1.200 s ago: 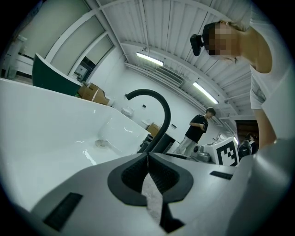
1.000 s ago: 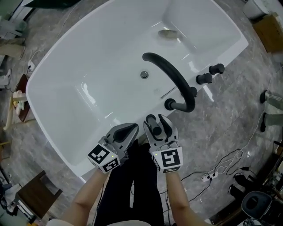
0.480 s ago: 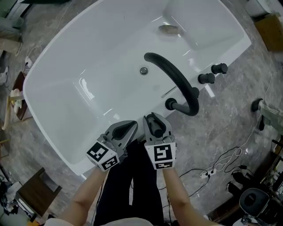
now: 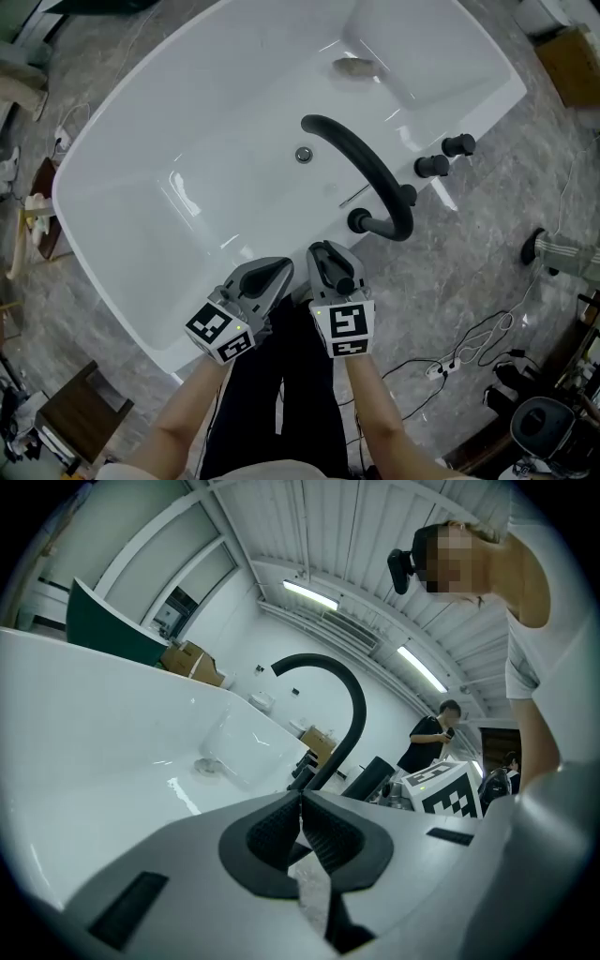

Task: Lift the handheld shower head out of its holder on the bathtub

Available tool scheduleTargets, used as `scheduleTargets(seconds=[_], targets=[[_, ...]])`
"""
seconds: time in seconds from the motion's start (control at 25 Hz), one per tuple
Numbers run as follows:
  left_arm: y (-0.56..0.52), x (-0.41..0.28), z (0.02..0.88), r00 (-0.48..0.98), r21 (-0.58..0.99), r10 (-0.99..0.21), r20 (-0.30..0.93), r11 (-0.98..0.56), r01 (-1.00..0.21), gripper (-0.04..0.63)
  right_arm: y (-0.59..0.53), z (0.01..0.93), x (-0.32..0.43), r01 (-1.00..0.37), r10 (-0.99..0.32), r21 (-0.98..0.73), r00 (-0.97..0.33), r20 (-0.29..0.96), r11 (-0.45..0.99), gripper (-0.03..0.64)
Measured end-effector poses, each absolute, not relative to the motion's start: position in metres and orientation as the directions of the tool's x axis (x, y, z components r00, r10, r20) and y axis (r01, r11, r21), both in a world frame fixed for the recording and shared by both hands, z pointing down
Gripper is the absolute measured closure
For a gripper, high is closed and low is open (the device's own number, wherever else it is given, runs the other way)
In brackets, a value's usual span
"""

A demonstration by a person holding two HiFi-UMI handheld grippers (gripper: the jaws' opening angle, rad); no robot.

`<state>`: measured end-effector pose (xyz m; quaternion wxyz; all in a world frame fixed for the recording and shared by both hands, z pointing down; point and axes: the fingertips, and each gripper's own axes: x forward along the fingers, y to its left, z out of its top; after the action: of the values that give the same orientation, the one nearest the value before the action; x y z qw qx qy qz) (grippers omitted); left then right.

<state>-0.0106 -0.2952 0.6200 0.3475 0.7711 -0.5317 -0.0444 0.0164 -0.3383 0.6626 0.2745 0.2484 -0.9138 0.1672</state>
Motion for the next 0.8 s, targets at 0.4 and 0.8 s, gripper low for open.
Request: scheduleTargets(seconds=[0.4, 0.8], targets=[[-0.295, -0.002, 0.608, 0.455, 0.574, -0.839, 0.300, -0.222, -0.788, 0.582, -0.336, 0.642, 0.019, -0.545, -0.386, -0.143, -0.733, 0.560, 0.826, 0.503], [-0.293, 0.003, 0.581, 0.464, 0.545, -0.839, 0.286, -0.256, -0.799, 0.583, -0.336, 0.605, 0.024, -0.558, -0.428, -0.120, -0.740, 0.519, 0.821, 0.503]])
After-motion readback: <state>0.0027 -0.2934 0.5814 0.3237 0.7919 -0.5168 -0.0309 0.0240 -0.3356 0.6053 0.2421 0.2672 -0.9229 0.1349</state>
